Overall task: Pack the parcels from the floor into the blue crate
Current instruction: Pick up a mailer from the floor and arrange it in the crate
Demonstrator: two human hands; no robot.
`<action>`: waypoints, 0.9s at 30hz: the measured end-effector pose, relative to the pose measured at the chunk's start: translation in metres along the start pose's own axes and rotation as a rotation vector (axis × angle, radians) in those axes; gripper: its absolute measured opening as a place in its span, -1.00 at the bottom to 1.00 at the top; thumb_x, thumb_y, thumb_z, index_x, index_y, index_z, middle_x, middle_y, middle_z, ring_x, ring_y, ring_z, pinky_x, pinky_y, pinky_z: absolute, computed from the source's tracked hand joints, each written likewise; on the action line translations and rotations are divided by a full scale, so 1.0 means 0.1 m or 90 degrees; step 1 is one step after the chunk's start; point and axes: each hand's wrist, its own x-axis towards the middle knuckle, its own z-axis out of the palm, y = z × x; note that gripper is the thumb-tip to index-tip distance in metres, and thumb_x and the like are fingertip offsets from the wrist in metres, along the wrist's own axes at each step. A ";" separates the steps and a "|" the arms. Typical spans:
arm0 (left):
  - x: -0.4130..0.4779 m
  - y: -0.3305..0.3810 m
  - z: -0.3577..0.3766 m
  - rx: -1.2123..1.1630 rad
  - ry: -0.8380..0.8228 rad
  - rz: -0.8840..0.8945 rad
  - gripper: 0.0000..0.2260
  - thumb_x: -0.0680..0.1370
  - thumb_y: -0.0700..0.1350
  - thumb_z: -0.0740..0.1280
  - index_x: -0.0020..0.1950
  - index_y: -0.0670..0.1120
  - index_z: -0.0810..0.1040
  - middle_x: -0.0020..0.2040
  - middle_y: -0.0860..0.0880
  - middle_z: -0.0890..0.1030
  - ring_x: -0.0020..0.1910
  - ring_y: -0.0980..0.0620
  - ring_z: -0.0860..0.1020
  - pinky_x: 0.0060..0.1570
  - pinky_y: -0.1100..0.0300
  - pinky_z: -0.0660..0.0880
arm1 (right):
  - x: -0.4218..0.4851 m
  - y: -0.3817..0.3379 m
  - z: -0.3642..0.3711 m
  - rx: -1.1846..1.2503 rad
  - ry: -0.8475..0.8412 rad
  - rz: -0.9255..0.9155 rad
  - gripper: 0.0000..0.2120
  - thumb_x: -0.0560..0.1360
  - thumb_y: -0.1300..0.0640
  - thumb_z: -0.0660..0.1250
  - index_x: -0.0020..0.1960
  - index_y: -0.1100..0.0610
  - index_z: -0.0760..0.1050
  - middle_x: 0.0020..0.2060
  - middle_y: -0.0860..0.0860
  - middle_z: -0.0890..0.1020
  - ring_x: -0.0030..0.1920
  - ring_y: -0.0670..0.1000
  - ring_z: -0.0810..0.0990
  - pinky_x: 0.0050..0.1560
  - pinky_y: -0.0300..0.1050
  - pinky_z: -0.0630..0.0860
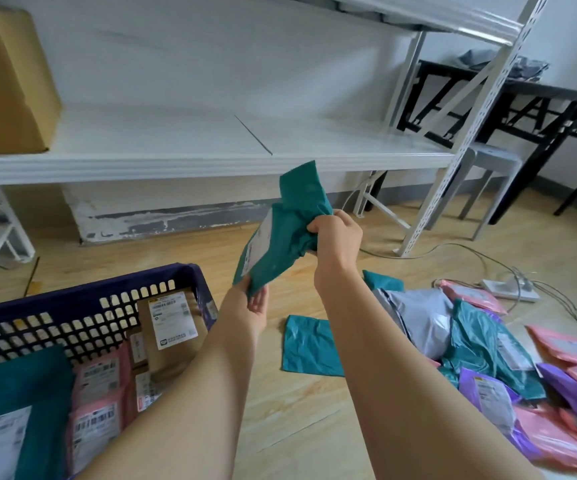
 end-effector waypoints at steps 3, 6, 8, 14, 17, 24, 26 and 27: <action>-0.02 0.11 -0.02 -0.028 -0.008 0.013 -0.93 0.56 -0.28 0.28 0.03 -0.25 0.48 0.13 -0.14 0.54 0.09 -0.01 0.57 0.00 0.19 0.50 | -0.01 0.11 -0.05 -0.072 0.029 -0.029 -0.90 0.35 0.32 0.17 -0.28 0.17 0.37 -0.38 0.04 0.43 -0.33 0.04 0.34 -0.29 -0.09 0.36; 0.00 0.13 0.00 -0.027 -0.006 0.003 -0.92 0.59 -0.30 0.22 0.06 -0.25 0.45 0.28 -0.15 0.48 0.28 -0.05 0.48 0.07 0.13 0.49 | 0.01 0.19 -0.09 -0.156 0.097 -0.058 -0.88 0.39 0.15 0.22 -0.08 0.07 0.45 -0.22 0.00 0.53 -0.25 0.03 0.47 -0.24 -0.12 0.37; 0.00 0.13 0.04 -0.025 -0.033 -0.019 -0.93 0.60 -0.31 0.19 0.00 -0.26 0.46 0.29 -0.15 0.48 0.29 -0.05 0.47 0.08 0.10 0.48 | 0.05 0.22 -0.11 -0.159 0.128 -0.070 -0.69 0.41 0.08 0.24 0.15 0.04 0.42 0.00 0.02 0.54 -0.05 0.05 0.52 -0.12 -0.09 0.42; -0.02 0.31 0.20 0.107 -0.046 0.140 -0.66 0.60 -0.32 0.18 0.38 -0.16 0.39 0.22 -0.12 0.55 0.06 -0.06 0.57 -0.06 0.11 0.47 | 0.10 0.16 -0.16 -0.166 0.183 -0.127 -0.42 0.43 0.24 0.23 0.42 0.02 0.22 0.25 0.04 0.40 0.11 0.06 0.46 0.04 -0.09 0.38; 0.04 0.54 0.11 0.188 0.004 0.259 -0.70 0.58 -0.31 0.22 0.30 -0.13 0.43 0.12 -0.13 0.54 -0.18 -0.02 0.53 -0.24 0.08 0.49 | 0.13 0.23 -0.16 -0.264 0.148 -0.120 -0.31 0.40 0.29 0.22 0.48 -0.02 0.14 0.32 0.05 0.34 0.25 0.10 0.42 0.21 0.01 0.43; -0.04 1.14 -0.21 0.321 0.114 0.362 -0.91 0.59 -0.22 0.25 0.07 -0.09 0.47 0.05 -0.10 0.56 -0.08 -0.07 0.54 0.05 -0.02 0.50 | 0.12 0.59 0.05 -0.492 -0.130 -0.054 -0.45 0.45 0.13 0.27 0.43 0.02 0.28 0.28 0.09 0.47 0.13 0.09 0.53 0.01 -0.16 0.44; -0.09 1.29 -0.28 0.334 0.110 0.370 -0.92 0.60 -0.20 0.24 0.06 -0.06 0.46 0.02 -0.05 0.55 -0.07 -0.04 0.53 0.00 0.06 0.46 | 0.07 0.69 0.16 -0.537 -0.212 -0.062 -0.43 0.47 0.08 0.30 0.45 0.03 0.25 0.31 0.10 0.45 0.11 0.11 0.55 -0.01 -0.13 0.46; -0.11 1.35 -0.30 0.338 0.102 0.375 -0.91 0.60 -0.19 0.24 0.07 -0.06 0.47 0.03 -0.03 0.54 -0.03 -0.04 0.53 0.01 0.07 0.45 | 0.04 0.74 0.23 -0.539 -0.249 -0.065 -0.42 0.47 0.05 0.32 0.46 0.03 0.25 0.31 0.10 0.45 0.12 0.14 0.56 0.05 -0.05 0.51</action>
